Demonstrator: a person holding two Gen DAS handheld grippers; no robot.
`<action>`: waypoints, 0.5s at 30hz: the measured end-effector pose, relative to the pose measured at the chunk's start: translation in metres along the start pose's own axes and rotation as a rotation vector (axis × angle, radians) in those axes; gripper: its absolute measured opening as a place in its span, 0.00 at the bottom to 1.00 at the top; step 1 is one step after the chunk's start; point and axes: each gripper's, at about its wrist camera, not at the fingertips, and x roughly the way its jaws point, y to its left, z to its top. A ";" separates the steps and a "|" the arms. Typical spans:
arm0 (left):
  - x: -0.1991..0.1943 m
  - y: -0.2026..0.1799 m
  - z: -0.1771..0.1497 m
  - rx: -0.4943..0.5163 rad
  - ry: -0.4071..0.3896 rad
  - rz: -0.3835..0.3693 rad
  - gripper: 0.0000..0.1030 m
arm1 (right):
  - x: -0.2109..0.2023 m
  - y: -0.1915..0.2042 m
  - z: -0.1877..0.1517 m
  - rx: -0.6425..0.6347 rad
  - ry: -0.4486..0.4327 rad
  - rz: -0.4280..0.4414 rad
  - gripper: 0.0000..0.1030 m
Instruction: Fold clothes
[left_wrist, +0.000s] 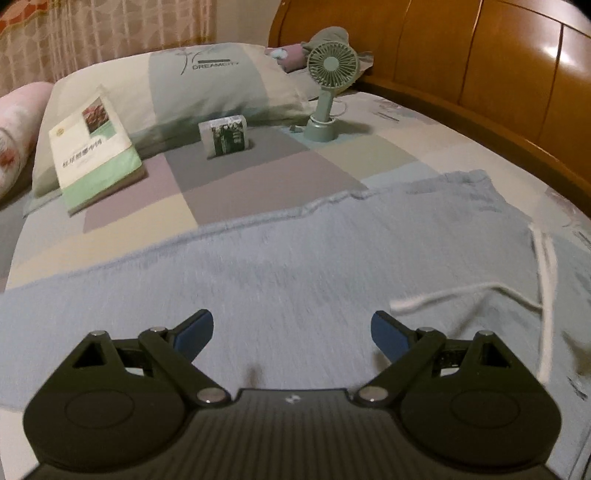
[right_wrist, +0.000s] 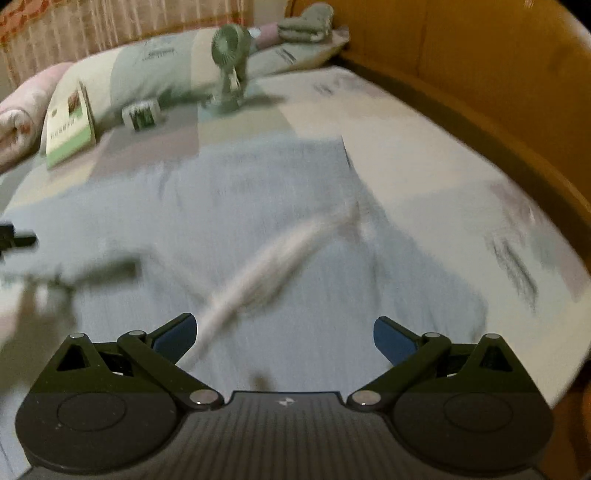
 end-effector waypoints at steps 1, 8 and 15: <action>0.006 0.002 0.004 0.005 0.003 0.005 0.90 | 0.005 0.005 0.016 -0.010 -0.002 0.003 1.00; 0.062 0.031 0.012 -0.026 0.083 0.011 0.90 | 0.051 0.040 0.115 -0.060 0.020 0.026 1.00; 0.085 0.050 -0.010 -0.051 0.140 0.011 0.92 | 0.142 0.068 0.139 -0.022 0.160 0.012 1.00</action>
